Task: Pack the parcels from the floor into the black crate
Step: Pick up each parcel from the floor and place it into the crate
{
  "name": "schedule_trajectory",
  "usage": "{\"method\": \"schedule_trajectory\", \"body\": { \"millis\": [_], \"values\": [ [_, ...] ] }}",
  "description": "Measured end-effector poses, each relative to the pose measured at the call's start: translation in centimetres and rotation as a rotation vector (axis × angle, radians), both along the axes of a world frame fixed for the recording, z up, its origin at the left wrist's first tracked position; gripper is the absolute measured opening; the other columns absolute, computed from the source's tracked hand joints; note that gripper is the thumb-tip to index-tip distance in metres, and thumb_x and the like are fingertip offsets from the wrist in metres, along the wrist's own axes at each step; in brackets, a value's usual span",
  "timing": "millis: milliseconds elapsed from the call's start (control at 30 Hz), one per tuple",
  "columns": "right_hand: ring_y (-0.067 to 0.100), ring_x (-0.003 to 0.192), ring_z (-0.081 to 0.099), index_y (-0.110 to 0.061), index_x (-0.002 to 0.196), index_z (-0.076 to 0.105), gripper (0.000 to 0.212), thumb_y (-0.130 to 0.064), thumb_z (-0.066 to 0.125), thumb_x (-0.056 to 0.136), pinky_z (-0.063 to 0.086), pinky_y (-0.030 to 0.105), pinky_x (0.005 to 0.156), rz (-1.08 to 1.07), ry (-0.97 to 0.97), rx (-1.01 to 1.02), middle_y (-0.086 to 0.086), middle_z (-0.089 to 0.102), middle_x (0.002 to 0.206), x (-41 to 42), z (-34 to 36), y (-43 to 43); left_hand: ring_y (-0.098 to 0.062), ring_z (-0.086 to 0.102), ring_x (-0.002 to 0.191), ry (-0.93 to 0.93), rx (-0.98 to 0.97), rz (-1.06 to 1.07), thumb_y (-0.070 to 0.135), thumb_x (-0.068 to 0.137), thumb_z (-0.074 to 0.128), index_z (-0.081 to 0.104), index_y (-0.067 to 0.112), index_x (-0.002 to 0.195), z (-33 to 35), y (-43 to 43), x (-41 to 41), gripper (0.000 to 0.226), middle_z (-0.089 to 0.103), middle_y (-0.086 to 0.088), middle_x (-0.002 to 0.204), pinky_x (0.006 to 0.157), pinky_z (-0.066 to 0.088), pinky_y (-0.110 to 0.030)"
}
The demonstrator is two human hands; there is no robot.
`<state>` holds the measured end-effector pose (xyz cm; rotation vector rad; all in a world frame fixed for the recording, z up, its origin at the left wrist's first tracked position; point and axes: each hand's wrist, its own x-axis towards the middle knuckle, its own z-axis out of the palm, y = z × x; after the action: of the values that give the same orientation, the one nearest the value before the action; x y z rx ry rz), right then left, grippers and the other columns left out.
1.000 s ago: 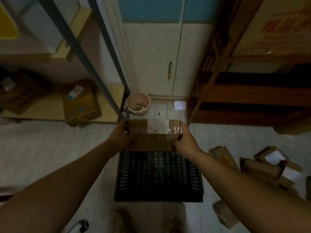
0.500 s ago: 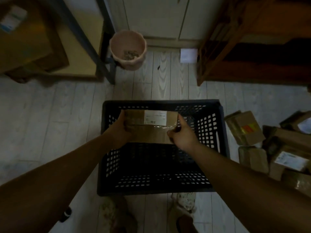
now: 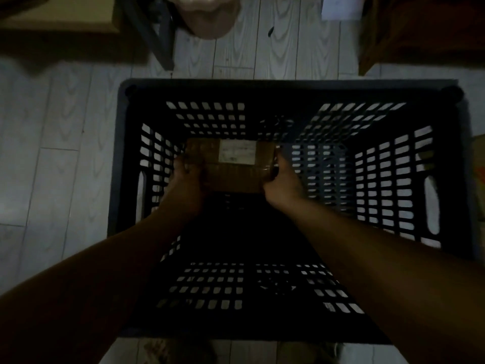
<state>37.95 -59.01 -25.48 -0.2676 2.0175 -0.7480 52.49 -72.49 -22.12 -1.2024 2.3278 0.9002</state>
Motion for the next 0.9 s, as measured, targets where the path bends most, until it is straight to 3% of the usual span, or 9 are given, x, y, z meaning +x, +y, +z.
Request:
{"method": "schedule_trajectory", "body": {
  "millis": [67,133,200,267,367,500,600,733,900],
  "values": [
    [0.028,0.121,0.051,-0.042,0.148,0.018,0.071,-0.015,0.052,0.092,0.041,0.035,0.103,-0.02,0.003,0.012,0.003,0.048,0.139,0.3,-1.4,-0.3,-0.039,0.026,0.139,0.057,-0.017,-0.064,0.044,0.086,0.044,0.027,0.045,0.135,-1.4,0.0,0.5,0.051,0.021,-0.014,0.155,0.11,0.03,-0.056],
    [0.025,0.113,0.055,-0.036,0.139,0.036,0.05,-0.017,0.05,0.094,0.042,0.027,0.091,-0.065,0.034,0.027,0.001,0.058,0.123,0.8,-2.4,-0.5,-0.036,0.007,0.145,-0.071,-0.028,-0.168,0.037,0.097,0.042,0.015,0.032,0.148,-2.7,-0.4,0.8,0.058,0.006,-0.01,0.159,0.115,0.019,-0.055],
    [0.023,0.104,0.057,-0.028,0.115,0.052,0.023,-0.016,0.044,0.097,0.036,0.019,0.076,-0.155,0.063,0.044,-0.004,0.058,0.099,1.3,-3.1,-0.6,-0.033,-0.008,0.146,-0.235,-0.068,-0.243,0.034,0.097,0.047,0.004,0.027,0.151,-3.2,-0.7,0.7,0.069,-0.008,-0.009,0.159,0.116,0.013,-0.051],
    [0.021,0.099,0.056,-0.023,0.103,0.054,0.019,-0.012,0.04,0.097,0.031,0.019,0.07,-0.173,0.13,0.057,-0.005,0.054,0.091,1.3,-3.2,-0.9,-0.031,-0.011,0.146,-0.27,-0.123,-0.393,0.033,0.095,0.05,0.001,0.024,0.151,-3.7,-1.1,0.6,0.076,-0.009,-0.01,0.159,0.117,0.009,-0.049],
    [0.015,0.092,0.05,-0.017,0.108,0.056,0.02,-0.009,0.043,0.095,0.031,0.02,0.075,-0.093,0.242,0.039,-0.001,0.053,0.096,1.3,-2.7,-1.0,-0.031,-0.015,0.145,-0.298,-0.152,-0.491,0.036,0.095,0.049,-0.009,0.024,0.15,-4.0,-1.9,0.5,0.081,-0.014,-0.01,0.159,0.117,0.003,-0.048],
    [0.019,0.091,0.052,-0.014,0.118,0.055,0.025,-0.01,0.044,0.095,0.036,0.025,0.077,-0.045,0.276,-0.025,0.008,0.061,0.104,1.7,-2.7,-0.3,-0.043,-0.005,0.143,-0.263,-0.057,-0.321,0.03,0.092,0.056,-0.017,0.041,0.145,-3.9,-2.0,0.2,0.091,-0.021,-0.016,0.155,0.112,0.022,-0.059],
    [0.025,0.097,0.057,-0.012,0.119,0.056,0.027,-0.009,0.045,0.095,0.036,0.024,0.077,-0.065,0.291,-0.025,0.012,0.063,0.109,1.5,-2.6,-0.3,-0.047,0.011,0.14,-0.209,-0.097,-0.333,0.03,0.09,0.058,-0.009,0.035,0.149,-3.8,-1.4,0.3,0.089,-0.014,-0.019,0.156,0.11,0.028,-0.057],
    [0.026,0.1,0.058,-0.013,0.117,0.058,0.025,-0.012,0.044,0.096,0.034,0.022,0.076,-0.029,0.323,-0.013,0.01,0.065,0.11,1.0,-2.3,-0.9,-0.043,0.008,0.141,-0.212,-0.153,-0.312,0.039,0.083,0.067,-0.002,0.034,0.149,-4.0,-1.5,0.7,0.095,-0.01,-0.011,0.158,0.108,0.029,-0.059],
    [0.027,0.109,0.056,-0.013,0.119,0.057,0.029,-0.008,0.046,0.094,0.04,0.025,0.087,-0.024,0.339,-0.021,0.011,0.061,0.118,0.9,-2.2,-0.6,-0.043,0.007,0.14,-0.166,-0.266,-0.347,0.033,0.084,0.067,0.005,0.032,0.15,-3.6,-1.8,0.6,0.091,-0.006,-0.009,0.159,0.105,0.033,-0.06]
  ]
}}
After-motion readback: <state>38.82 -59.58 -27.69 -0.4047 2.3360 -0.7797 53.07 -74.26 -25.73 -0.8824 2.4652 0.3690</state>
